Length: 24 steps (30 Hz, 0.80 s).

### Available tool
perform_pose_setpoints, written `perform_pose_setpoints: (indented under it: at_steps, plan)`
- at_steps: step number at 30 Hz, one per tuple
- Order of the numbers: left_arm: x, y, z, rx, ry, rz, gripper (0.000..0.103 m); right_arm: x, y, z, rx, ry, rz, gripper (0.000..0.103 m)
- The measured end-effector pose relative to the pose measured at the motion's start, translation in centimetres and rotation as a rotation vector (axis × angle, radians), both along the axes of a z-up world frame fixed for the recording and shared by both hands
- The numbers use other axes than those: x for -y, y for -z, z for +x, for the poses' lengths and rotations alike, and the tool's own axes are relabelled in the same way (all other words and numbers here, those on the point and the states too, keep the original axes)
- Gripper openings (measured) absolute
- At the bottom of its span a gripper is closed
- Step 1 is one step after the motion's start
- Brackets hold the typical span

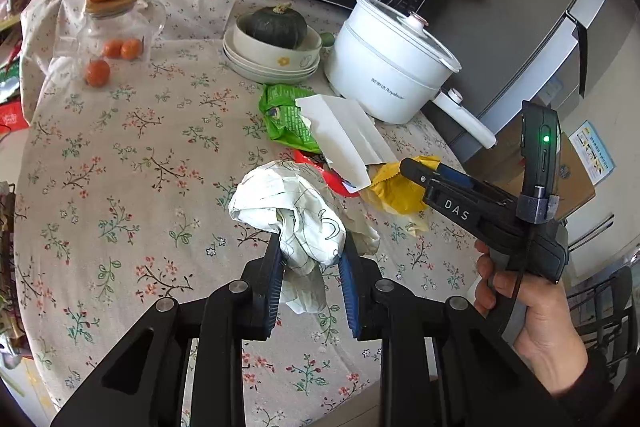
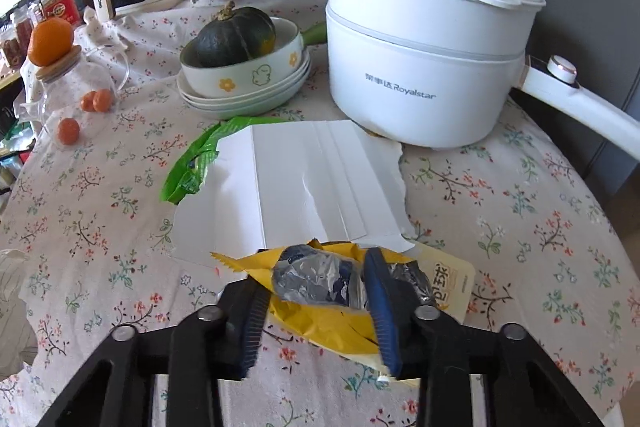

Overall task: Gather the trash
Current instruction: 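Grasp the crumpled tissue with the left tool while the right tool grasps the yellow snack bag, then carry tissue and yellow bag over the white bin and open both tools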

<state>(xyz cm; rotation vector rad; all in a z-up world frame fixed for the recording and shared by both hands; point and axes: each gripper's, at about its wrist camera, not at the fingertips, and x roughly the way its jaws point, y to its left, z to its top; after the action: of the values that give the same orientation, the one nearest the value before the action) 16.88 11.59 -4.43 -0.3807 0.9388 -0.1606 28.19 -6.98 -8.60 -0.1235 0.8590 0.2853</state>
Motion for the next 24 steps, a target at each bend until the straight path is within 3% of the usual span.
perform_pose_setpoints:
  at_steps: [3, 17, 24]
  plan:
    - [-0.1, -0.2, -0.3, 0.006, -0.001, -0.005, 0.028, 0.6, -0.2, -0.3, 0.007, 0.011, 0.006, 0.008]
    - [3.3, -1.1, -1.0, 0.025, 0.08, -0.006, 0.028, 7.7, -5.5, -6.5, 0.096, 0.079, 0.055, 0.004]
    - [7.8, -1.9, -1.4, 0.052, 0.16, 0.017, 0.028, 13.6, -5.5, -10.7, 0.083, 0.161, 0.051, 0.004]
